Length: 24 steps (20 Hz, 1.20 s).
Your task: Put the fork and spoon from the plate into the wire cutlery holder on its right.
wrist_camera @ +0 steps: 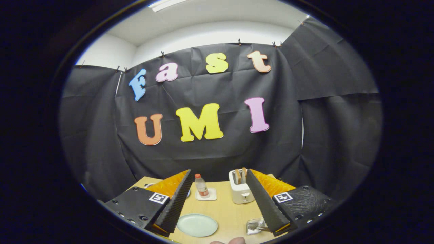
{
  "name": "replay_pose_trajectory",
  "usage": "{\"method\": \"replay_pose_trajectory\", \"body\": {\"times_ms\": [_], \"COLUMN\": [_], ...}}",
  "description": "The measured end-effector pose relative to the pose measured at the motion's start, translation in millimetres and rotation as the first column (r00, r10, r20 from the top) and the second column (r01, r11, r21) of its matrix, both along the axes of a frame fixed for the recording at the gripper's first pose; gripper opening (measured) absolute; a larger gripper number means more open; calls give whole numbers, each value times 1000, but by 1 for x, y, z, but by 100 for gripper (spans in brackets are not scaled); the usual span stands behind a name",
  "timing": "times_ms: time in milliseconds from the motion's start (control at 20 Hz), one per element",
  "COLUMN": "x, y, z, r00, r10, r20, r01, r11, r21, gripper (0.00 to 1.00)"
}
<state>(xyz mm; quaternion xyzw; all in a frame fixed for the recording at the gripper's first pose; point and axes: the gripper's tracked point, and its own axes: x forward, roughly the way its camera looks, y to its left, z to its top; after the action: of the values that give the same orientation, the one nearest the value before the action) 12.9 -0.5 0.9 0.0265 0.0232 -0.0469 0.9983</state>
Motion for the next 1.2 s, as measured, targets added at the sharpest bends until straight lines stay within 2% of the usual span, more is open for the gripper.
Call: {"method": "replay_pose_trajectory", "body": {"times_ms": [850,1200], "x": [4,0], "y": [-1,-13], "z": [10,18], "r00": [1000,1000], "r10": [25,-11], "r20": [7,28], "r01": [-25,12], "r11": [1000,1000], "r21": [1,-8], "gripper": [96,96]}}
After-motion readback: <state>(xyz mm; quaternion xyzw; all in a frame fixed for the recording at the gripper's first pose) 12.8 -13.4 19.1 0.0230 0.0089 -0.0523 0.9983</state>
